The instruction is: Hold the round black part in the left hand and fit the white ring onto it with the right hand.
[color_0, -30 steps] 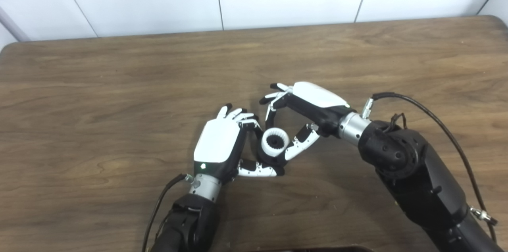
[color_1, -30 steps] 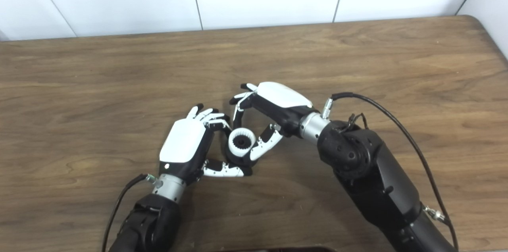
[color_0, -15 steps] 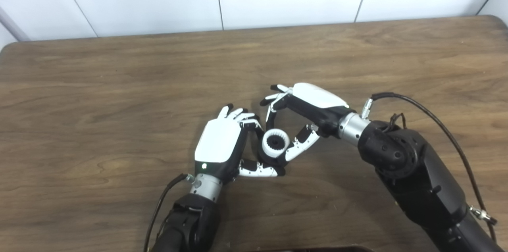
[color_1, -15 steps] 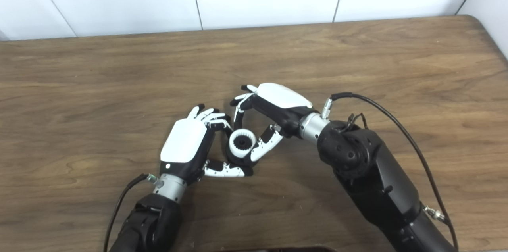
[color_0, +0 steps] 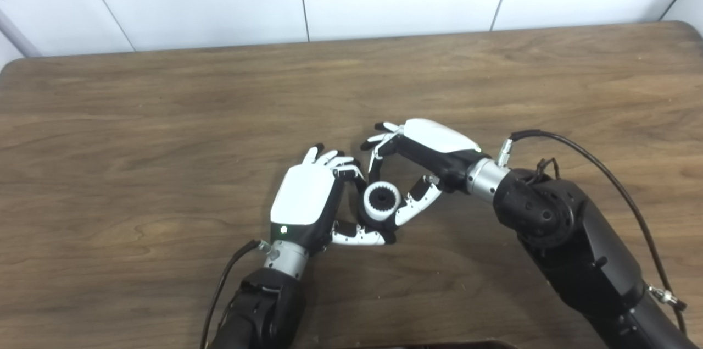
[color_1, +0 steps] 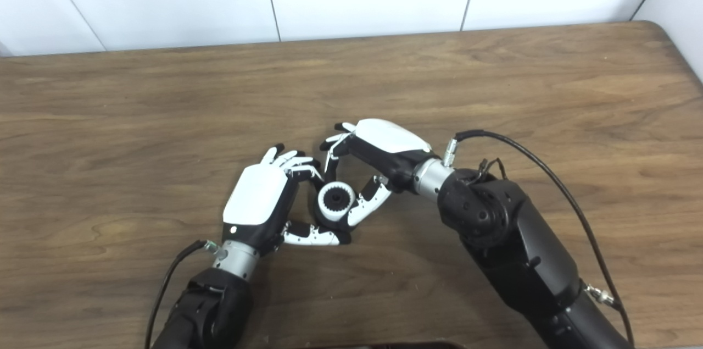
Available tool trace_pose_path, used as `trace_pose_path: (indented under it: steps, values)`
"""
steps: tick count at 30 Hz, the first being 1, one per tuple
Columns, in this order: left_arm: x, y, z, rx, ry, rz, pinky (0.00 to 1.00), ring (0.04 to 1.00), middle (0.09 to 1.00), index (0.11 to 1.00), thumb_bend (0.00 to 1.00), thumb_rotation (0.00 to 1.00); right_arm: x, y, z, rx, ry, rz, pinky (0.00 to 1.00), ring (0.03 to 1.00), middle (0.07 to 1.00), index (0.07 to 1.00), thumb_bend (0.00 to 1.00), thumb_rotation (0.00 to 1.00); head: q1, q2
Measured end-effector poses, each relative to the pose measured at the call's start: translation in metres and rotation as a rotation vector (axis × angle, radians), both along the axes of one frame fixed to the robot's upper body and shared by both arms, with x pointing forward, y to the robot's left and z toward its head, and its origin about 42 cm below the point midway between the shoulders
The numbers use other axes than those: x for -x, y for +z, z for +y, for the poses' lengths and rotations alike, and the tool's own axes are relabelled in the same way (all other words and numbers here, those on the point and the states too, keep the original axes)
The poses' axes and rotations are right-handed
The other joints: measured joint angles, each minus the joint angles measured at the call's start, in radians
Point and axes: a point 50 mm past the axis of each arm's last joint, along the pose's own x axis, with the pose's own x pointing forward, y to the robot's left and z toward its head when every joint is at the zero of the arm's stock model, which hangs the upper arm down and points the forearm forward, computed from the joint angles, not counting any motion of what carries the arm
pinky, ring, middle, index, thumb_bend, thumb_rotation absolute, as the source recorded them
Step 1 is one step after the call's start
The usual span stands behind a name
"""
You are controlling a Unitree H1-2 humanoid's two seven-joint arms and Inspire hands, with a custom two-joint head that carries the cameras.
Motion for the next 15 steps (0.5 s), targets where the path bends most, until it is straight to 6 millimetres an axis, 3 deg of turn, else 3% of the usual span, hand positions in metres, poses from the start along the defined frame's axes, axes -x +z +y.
trace_pose_path:
  steps: [7,15]
  values:
    - [0.0000,0.0000,0.0000,-0.001,0.000,0.001,0.98,0.874,0.784,0.487,0.52,0.05,-0.0005,-0.0011,-0.0038,0.017,0.000,0.002,1.00,1.000,0.901,0.695,0.98,0.32,-0.002,0.000]
    - [0.0000,0.0002,0.0001,-0.002,-0.001,0.001,0.98,0.873,0.786,0.487,0.52,0.05,-0.0004,-0.0014,-0.0034,0.022,0.000,0.000,1.00,1.000,0.913,0.717,1.00,0.31,-0.002,0.002]
